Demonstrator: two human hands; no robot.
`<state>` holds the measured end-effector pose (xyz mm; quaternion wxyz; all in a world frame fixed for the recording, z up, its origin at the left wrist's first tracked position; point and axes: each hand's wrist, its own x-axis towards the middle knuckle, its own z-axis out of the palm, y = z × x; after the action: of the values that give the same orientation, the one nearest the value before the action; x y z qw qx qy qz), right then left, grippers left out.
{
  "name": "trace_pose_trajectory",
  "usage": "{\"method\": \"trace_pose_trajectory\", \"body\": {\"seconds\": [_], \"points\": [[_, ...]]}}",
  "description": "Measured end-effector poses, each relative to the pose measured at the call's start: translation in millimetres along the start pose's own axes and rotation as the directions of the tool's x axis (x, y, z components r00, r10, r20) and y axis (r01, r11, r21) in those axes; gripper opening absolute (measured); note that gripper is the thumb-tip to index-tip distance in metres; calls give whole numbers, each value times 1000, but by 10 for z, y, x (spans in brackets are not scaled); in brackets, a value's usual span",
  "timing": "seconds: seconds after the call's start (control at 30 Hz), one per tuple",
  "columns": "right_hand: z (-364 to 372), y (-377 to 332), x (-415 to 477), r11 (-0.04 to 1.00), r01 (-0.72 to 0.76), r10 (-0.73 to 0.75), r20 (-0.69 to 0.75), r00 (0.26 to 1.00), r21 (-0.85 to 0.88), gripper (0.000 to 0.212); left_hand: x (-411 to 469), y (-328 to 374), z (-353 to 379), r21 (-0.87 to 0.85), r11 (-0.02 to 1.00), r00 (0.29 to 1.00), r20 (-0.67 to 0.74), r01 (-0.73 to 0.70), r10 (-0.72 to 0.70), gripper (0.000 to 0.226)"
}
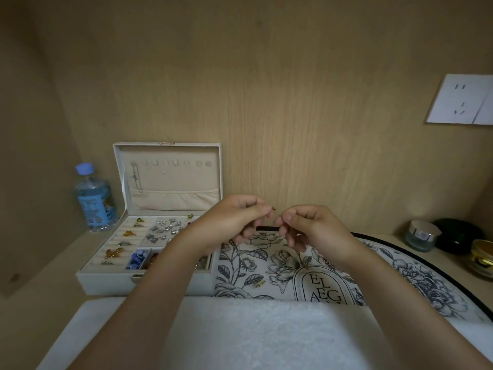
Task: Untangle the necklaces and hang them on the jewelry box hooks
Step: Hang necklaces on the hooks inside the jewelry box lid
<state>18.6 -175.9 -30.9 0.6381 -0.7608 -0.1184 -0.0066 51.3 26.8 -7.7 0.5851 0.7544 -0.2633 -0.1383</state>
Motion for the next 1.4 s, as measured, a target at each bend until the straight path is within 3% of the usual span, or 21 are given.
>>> {"method": "trace_pose_trajectory", "body": {"seconds": [0.2, 0.5, 0.73, 0.87, 1.0, 1.23, 1.4], "points": [[360, -435, 330, 988, 84, -100, 116, 988, 131, 26, -107, 307, -372, 27, 995, 990, -98, -97, 99, 23], [1123, -864, 980, 981, 110, -133, 144, 981, 158, 18, -472, 552, -1393, 91, 995, 978, -201, -34, 52, 25], [1754, -953, 1450, 992, 118, -121, -57, 991, -50, 9, -652, 230, -2158, 263, 964, 890, -449, 46, 80, 10], [2044, -843, 1707, 968, 155, -197, -218, 956, -197, 10, -549, -70, -2347, 283, 955, 786, -608, 87, 109, 11], [2216, -731, 1889, 930, 111, -244, -362, 900, -352, 12, -386, -286, -2367, 359, 910, 655, -742, 210, 141, 28], [2427, -598, 2084, 908, 65, -301, -536, 789, -413, 21, -142, -425, -2315, 252, 931, 536, -841, 264, 76, 39], [2469, -568, 2125, 879, -26, -292, -580, 760, -476, 20, -42, -481, -2293, 227, 928, 516, -855, 294, 46, 43]]}}
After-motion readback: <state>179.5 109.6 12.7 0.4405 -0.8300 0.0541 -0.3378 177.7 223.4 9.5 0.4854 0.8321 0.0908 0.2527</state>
